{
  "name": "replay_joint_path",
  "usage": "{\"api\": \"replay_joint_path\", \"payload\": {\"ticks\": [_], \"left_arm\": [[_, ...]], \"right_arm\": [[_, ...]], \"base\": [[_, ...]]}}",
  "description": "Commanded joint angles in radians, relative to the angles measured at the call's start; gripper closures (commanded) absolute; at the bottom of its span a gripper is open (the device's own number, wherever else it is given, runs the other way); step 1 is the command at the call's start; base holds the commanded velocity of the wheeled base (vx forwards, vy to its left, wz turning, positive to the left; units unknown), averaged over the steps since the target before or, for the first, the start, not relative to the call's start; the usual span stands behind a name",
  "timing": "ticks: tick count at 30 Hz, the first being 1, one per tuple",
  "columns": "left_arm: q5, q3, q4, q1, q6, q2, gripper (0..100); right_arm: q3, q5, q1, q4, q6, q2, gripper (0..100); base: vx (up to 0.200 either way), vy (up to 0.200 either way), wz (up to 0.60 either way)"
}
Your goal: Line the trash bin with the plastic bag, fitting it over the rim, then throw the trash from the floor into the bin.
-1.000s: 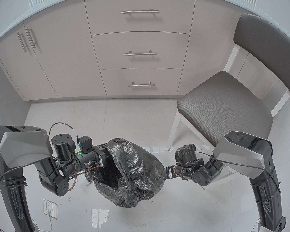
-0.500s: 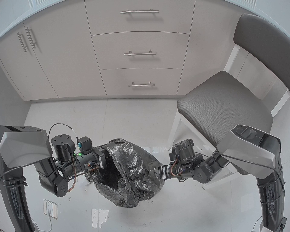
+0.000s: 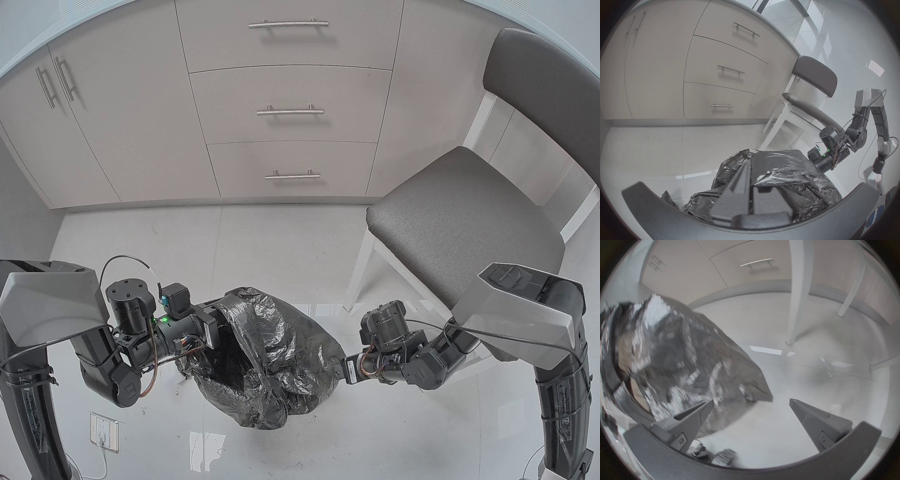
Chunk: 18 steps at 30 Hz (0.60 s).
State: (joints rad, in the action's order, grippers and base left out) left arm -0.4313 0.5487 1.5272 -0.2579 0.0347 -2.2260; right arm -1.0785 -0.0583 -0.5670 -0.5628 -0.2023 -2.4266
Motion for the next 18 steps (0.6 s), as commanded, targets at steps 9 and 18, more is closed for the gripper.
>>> {"api": "replay_joint_path", "payload": {"ticks": [9, 18], "left_arm": [[0.000, 0.002, 0.001, 0.000, 0.002, -0.001, 100], [-0.001, 0.004, 0.001, 0.000, 0.002, -0.004, 100]], "right_arm": [[0.358, -0.147, -0.093, -0.296, 0.144, 0.052, 0], [0.327, -0.150, -0.145, -0.315, 0.152, -0.020, 0]], "base": [[0.000, 0.000, 0.00], [0.000, 0.000, 0.00]]}}
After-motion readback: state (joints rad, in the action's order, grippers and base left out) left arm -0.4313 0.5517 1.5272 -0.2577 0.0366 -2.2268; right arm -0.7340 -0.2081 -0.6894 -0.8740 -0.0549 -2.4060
